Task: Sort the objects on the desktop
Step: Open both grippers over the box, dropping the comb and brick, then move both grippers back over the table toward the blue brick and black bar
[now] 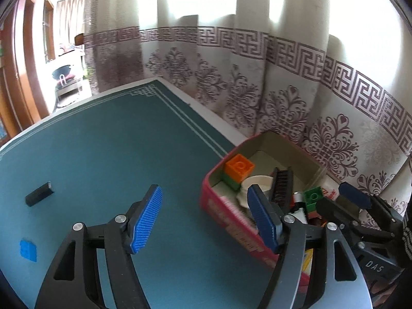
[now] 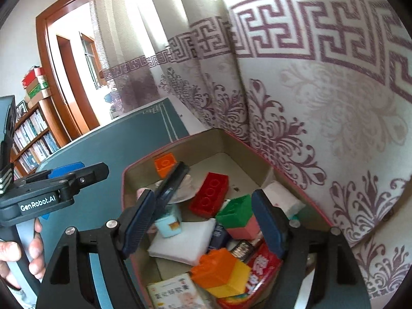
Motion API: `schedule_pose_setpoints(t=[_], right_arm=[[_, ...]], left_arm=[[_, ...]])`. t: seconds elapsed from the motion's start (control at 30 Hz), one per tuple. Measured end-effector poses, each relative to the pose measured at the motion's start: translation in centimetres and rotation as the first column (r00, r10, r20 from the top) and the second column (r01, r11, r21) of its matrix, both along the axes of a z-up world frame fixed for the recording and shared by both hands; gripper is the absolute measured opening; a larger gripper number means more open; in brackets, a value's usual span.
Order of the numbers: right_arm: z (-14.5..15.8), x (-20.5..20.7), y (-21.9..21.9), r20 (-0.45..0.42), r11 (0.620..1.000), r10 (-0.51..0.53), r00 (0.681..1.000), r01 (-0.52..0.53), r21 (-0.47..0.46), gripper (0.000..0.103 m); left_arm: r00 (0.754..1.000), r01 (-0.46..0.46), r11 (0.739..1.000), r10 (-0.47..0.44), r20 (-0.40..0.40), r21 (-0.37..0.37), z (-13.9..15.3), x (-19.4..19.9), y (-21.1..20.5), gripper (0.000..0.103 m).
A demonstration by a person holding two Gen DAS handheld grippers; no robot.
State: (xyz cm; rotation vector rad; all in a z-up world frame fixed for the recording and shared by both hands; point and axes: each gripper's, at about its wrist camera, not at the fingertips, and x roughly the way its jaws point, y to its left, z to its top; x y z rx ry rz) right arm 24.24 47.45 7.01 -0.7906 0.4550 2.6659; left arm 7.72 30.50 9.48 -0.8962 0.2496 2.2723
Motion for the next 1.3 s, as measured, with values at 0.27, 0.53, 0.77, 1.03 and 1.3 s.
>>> schedule_pose_setpoints(t=[0.27, 0.53, 0.77, 1.03, 1.3], right_arm=[[0.5, -1.3, -2.7, -0.016, 0.998, 0.057, 0.998, -0.057, -0.002, 0.082], [0.7, -3.3, -5.7, -0.02, 0.992, 0.124, 0.992, -0.125, -0.007, 0.082], [0.5, -5.2, -9.1, -0.005, 0.979, 0.205, 0.979, -0.205, 0.001, 0.083], [-0.2, -7.0, -13.0, 0.029, 0.955, 0.295, 0.955, -0.296, 0.011, 0.083], [-0.9, -8.5, -16.0, 0.06, 0.932, 0.359, 0.931, -0.361, 0.025, 0.083]], left_arm=[[0.994, -0.103, 0.995, 0.102, -0.024, -0.017, -0.3, -1.0, -4.1, 0.075], [0.968, -0.252, 0.967, 0.251, -0.02, -0.026, -1.0, -3.2, -10.3, 0.077], [0.92, -0.391, 0.919, 0.391, -0.008, -0.046, -2.1, -5.0, -16.8, 0.077], [0.86, -0.508, 0.858, 0.511, 0.013, -0.078, -4.2, -6.5, -23.0, 0.077], [0.839, -0.535, 0.84, 0.541, 0.055, -0.094, -6.6, -8.5, -25.7, 0.077]])
